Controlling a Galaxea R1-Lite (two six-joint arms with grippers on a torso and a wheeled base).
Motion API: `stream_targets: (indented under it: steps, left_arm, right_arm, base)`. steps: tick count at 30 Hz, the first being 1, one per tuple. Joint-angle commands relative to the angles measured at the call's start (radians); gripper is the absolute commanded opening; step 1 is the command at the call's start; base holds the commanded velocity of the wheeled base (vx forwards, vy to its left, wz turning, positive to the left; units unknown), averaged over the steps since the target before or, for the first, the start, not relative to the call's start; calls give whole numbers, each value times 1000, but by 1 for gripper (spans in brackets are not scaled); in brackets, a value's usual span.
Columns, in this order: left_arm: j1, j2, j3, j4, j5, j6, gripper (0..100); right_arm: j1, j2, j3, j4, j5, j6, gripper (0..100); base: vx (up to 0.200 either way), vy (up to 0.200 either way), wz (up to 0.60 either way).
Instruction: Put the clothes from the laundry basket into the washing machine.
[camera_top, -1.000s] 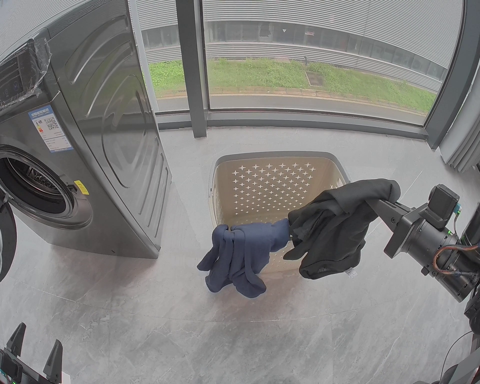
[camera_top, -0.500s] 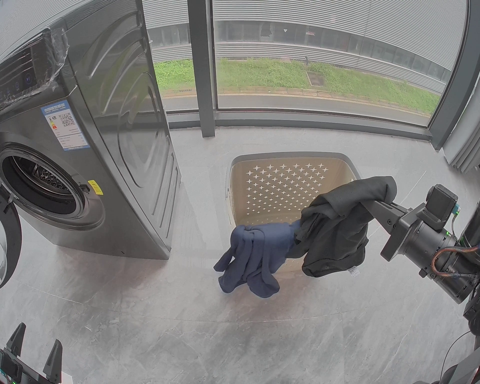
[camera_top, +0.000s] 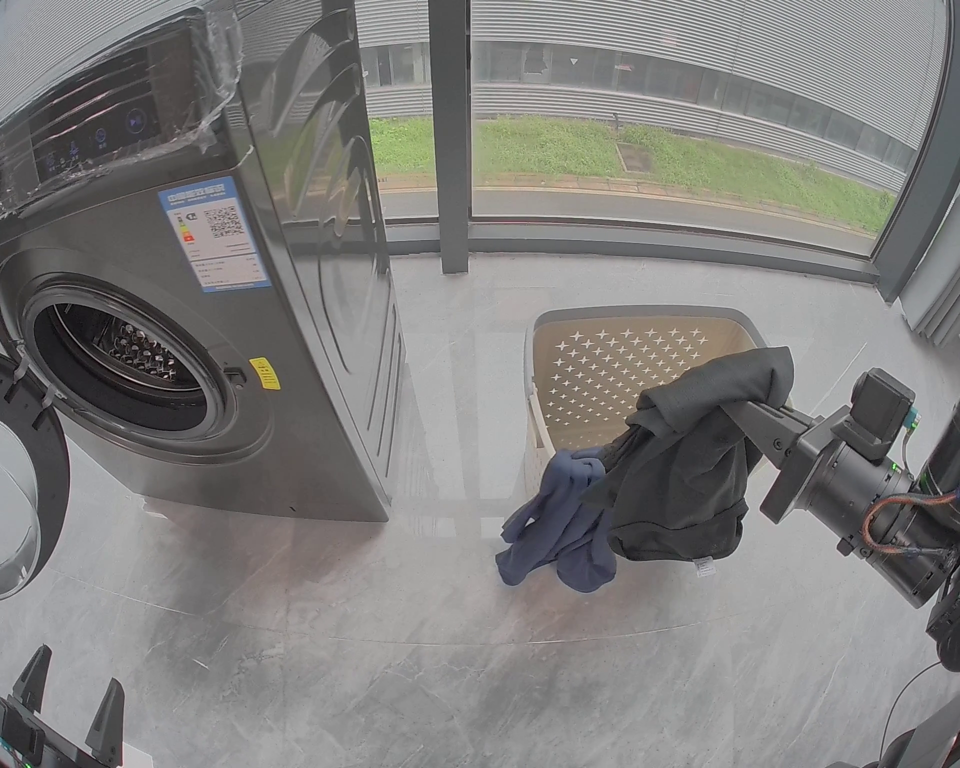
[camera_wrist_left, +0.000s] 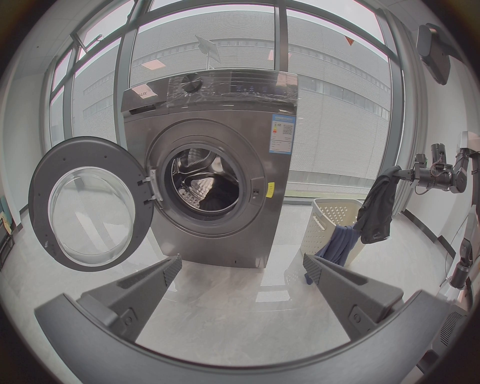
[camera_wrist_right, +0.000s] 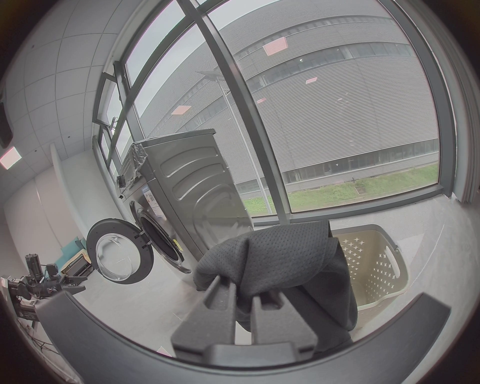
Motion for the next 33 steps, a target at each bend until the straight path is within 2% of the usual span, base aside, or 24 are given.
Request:
stream_targets:
  steps: [1, 33]
  left_arm:
    - [0, -7, 16, 0, 0, 0, 100]
    - [0, -9, 16, 0, 2, 1, 100]
  right_arm:
    - [1, 4, 0, 1, 0, 2, 0]
    - [2, 18, -9, -2, 1, 3, 0]
  base:
    - [0, 200, 0]
    - [0, 200, 0]
